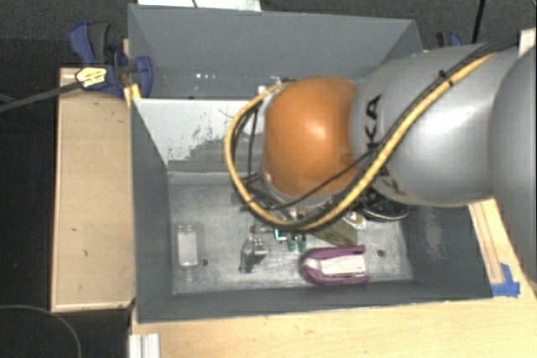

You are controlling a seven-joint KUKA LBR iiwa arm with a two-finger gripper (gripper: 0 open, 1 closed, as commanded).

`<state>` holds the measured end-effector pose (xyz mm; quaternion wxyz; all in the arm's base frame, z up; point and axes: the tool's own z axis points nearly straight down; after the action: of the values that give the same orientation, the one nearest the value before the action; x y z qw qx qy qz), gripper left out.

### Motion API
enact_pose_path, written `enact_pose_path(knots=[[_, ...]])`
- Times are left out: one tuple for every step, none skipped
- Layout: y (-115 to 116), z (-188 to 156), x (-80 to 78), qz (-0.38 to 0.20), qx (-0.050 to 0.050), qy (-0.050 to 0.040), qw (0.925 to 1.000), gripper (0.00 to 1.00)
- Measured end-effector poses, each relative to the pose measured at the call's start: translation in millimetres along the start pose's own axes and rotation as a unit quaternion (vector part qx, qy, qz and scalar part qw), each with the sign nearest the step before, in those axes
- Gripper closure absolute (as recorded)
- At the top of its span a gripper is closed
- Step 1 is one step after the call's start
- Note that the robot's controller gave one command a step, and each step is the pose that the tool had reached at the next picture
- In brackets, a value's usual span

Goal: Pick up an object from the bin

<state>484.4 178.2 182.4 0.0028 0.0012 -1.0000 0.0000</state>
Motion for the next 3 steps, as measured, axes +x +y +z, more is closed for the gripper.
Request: enact_pose_path(knots=[[-88, 85, -26.8, -0.020, 0.002, -0.0007, 0.9998, 0.00], [-149, 112, -10.6, 0.044, 0.000, -0.0027, 0.9990, 0.00], [-208, 111, 2.8, 0.057, 0.000, -0.0049, 0.9984, 0.00]])
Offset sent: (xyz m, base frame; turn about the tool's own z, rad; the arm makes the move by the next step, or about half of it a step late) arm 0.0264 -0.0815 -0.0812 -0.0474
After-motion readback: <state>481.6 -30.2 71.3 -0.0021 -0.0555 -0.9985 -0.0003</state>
